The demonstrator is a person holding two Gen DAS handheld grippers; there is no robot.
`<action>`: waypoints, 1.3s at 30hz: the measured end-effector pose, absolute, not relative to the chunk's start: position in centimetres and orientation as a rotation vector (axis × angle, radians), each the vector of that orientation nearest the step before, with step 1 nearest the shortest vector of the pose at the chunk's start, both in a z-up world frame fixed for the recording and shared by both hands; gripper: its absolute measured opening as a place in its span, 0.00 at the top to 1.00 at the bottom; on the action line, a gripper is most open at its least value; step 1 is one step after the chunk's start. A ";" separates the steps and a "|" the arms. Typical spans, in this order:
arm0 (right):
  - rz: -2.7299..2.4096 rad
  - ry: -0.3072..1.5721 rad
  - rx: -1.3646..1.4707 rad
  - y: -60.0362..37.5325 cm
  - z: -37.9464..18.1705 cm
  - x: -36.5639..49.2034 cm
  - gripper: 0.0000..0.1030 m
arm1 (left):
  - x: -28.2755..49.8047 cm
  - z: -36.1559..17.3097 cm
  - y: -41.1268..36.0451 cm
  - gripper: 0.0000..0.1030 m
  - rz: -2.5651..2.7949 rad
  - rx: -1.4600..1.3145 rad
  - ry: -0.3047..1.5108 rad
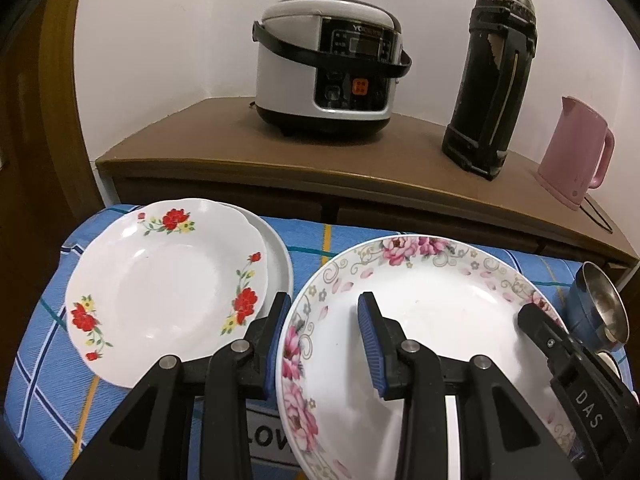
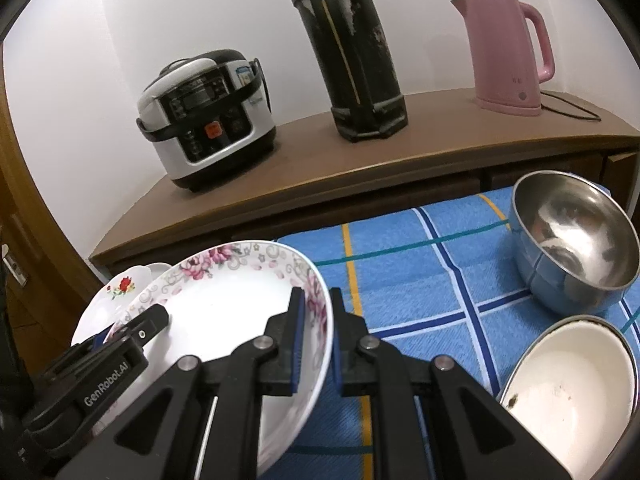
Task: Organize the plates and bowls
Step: 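Lift the pink-floral plate with both grippers and carry it toward the stack, then lower the pink-floral plate with both grippers over the red-flowered plate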
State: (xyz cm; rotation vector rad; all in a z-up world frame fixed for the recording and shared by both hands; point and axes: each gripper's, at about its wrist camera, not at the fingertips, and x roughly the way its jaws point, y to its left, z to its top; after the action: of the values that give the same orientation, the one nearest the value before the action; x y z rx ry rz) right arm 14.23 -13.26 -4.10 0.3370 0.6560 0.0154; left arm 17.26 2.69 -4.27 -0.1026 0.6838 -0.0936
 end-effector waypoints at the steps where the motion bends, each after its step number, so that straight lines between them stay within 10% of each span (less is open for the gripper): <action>1: 0.019 0.655 0.339 -13.2 -4.0 14.1 0.89 | 17.1 -4.1 2.8 0.64 -0.093 -0.103 0.680; 39: 0.120 0.579 0.312 -7.8 0.5 10.1 0.89 | 11.4 0.2 9.0 0.64 -0.012 -0.138 0.577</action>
State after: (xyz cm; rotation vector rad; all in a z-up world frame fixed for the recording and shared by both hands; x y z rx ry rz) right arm 10.10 -7.75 0.46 0.3120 0.5791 0.1202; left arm 11.42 9.00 0.23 -0.1384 0.5765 -0.0122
